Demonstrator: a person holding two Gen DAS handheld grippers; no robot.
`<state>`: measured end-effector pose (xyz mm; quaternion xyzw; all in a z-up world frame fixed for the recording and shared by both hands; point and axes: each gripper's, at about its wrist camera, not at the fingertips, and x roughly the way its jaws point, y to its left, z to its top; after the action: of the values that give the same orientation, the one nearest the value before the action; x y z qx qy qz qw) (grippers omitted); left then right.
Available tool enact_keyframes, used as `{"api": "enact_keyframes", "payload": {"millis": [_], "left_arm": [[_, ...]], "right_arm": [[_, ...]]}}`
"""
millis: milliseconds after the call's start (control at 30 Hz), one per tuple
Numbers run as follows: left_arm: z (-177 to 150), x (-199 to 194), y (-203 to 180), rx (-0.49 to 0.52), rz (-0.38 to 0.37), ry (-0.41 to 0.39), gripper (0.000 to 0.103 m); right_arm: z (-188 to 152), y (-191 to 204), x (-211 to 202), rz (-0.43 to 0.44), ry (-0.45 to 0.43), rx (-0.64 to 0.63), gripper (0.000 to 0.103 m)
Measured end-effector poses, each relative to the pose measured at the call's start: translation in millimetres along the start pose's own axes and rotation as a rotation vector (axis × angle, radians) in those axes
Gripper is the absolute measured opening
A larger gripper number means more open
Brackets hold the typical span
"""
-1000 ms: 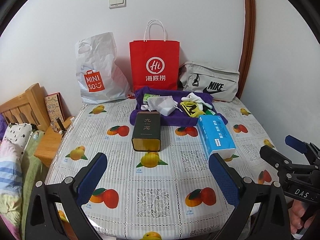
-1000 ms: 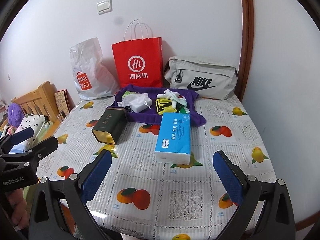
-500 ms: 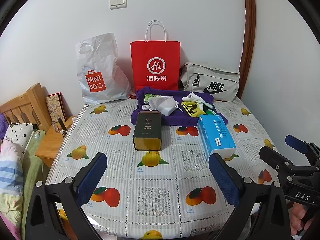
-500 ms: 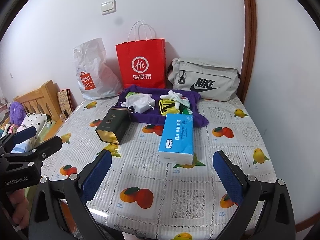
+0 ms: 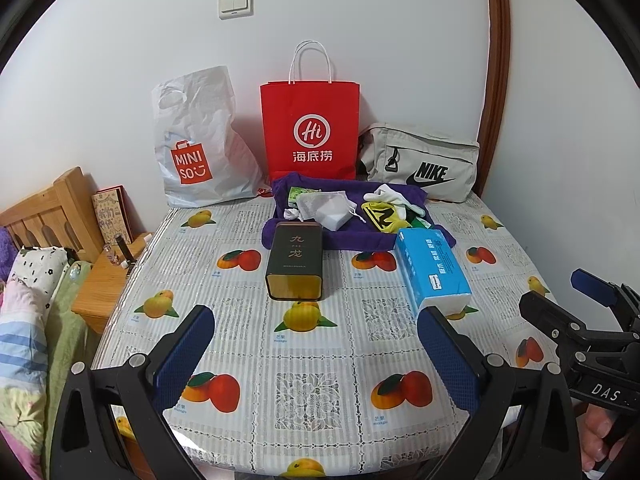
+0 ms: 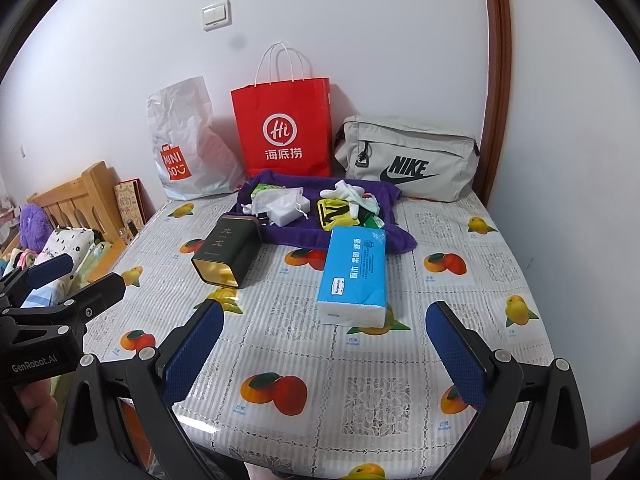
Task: Organize soft objects
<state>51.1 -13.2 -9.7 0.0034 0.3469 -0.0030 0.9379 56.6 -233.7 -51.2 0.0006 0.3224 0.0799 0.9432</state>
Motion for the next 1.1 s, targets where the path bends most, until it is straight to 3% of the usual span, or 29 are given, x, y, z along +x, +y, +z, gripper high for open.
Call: {"api": "enact_keyframes", "payload": {"millis": [1100], "left_arm": [[-1.7,-3.8,-0.6,-0.001,-0.001,0.000,0.102]], "right_arm": [[-1.2,-0.7,-2.9,0.003,-0.004,0.004,0.100]]}}
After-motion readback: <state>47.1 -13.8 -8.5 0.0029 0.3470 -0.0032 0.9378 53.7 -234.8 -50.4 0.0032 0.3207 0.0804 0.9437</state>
